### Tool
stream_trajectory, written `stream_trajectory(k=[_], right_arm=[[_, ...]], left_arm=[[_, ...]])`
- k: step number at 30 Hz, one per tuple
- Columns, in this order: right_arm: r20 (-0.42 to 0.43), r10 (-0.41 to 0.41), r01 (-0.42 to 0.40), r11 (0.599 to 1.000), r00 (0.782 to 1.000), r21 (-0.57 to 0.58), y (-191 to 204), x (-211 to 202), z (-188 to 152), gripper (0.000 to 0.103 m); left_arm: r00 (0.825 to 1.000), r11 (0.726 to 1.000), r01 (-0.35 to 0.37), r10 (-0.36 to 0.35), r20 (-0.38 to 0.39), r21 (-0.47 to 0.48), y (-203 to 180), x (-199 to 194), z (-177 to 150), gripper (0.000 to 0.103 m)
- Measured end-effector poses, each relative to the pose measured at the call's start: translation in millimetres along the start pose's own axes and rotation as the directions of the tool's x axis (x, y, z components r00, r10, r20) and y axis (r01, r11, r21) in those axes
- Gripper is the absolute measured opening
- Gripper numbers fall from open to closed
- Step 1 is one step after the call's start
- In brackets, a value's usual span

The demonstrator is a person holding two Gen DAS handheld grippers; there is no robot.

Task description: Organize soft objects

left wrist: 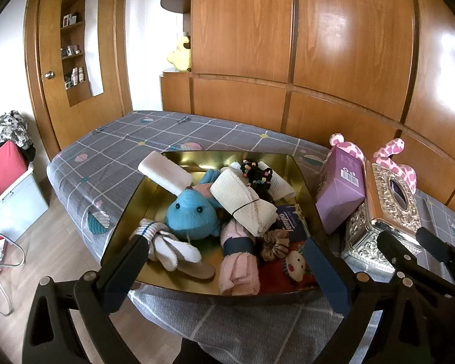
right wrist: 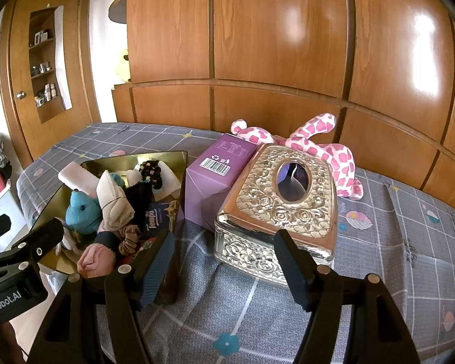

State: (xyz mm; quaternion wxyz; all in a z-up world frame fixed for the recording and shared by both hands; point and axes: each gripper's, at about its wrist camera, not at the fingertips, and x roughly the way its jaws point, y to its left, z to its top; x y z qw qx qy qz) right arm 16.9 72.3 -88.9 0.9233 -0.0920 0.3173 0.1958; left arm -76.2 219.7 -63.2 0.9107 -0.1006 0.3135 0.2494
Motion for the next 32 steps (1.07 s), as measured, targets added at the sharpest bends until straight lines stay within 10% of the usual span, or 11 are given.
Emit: stream_trajectory(k=[32], right_arm=[[0.043,-0.010,0.008,0.999,0.999,0.049,-13,-11,2,0.069]], left_arm=[[0.999,0.999,0.036,-0.036,-0.020,0.023,-1,5,-2,0.098]])
